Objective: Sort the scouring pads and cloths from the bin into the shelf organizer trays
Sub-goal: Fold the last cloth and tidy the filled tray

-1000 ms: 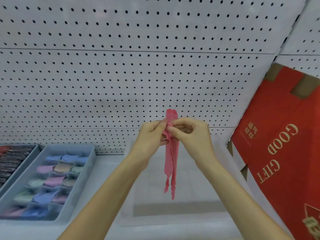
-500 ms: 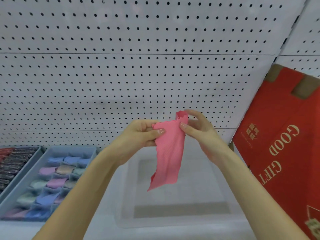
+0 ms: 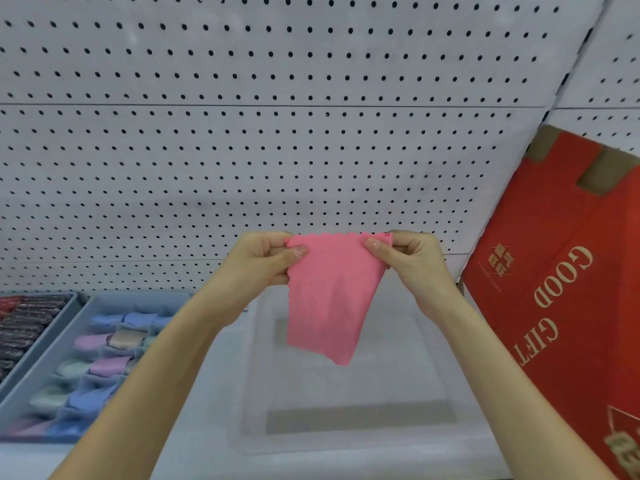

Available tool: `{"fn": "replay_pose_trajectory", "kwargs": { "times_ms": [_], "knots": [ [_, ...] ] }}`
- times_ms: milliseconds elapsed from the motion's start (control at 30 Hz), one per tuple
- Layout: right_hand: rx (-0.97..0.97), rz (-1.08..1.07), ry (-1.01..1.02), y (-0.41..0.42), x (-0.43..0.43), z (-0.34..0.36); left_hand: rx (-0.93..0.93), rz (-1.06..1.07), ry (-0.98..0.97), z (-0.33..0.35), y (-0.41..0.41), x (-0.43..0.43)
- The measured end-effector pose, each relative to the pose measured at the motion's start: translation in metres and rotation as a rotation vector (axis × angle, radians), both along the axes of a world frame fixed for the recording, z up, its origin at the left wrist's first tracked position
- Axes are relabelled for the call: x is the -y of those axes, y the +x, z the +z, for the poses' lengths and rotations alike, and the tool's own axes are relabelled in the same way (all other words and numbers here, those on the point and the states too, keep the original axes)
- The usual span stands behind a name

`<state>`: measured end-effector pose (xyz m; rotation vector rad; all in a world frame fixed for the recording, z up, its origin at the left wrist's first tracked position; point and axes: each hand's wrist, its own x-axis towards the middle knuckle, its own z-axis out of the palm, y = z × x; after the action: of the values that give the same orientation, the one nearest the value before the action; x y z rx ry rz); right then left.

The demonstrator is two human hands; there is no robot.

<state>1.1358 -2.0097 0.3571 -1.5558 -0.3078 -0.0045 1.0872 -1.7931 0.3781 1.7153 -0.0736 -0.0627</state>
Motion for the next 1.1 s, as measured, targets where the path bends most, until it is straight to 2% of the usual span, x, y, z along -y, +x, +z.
{"fn": "replay_pose_trajectory", "kwargs": {
  "times_ms": [167,267,433,567,867,967,1100],
  "knots": [
    [-0.012,0.008,-0.046,-0.001,0.005,0.005,0.011,-0.027,-0.01,-0.001,0.003,0.001],
    [-0.005,-0.061,-0.111,0.001,0.008,0.004,0.02,-0.007,-0.02,-0.002,0.005,0.004],
    [0.12,-0.327,-0.291,-0.005,-0.003,-0.004,0.139,0.228,0.064,-0.023,0.012,0.028],
    [0.125,-0.368,-0.249,-0.019,-0.023,-0.006,0.225,0.358,0.063,-0.037,0.009,0.051],
    [0.068,-0.396,-0.159,-0.006,-0.014,0.0,0.194,0.343,0.042,-0.038,0.01,0.049],
    [0.143,-0.311,-0.208,-0.008,-0.008,0.001,0.246,0.23,0.069,-0.031,0.007,0.043],
    [0.264,-0.375,-0.182,-0.012,-0.01,0.003,0.325,0.148,0.036,-0.016,-0.003,0.038]
  ]
}}
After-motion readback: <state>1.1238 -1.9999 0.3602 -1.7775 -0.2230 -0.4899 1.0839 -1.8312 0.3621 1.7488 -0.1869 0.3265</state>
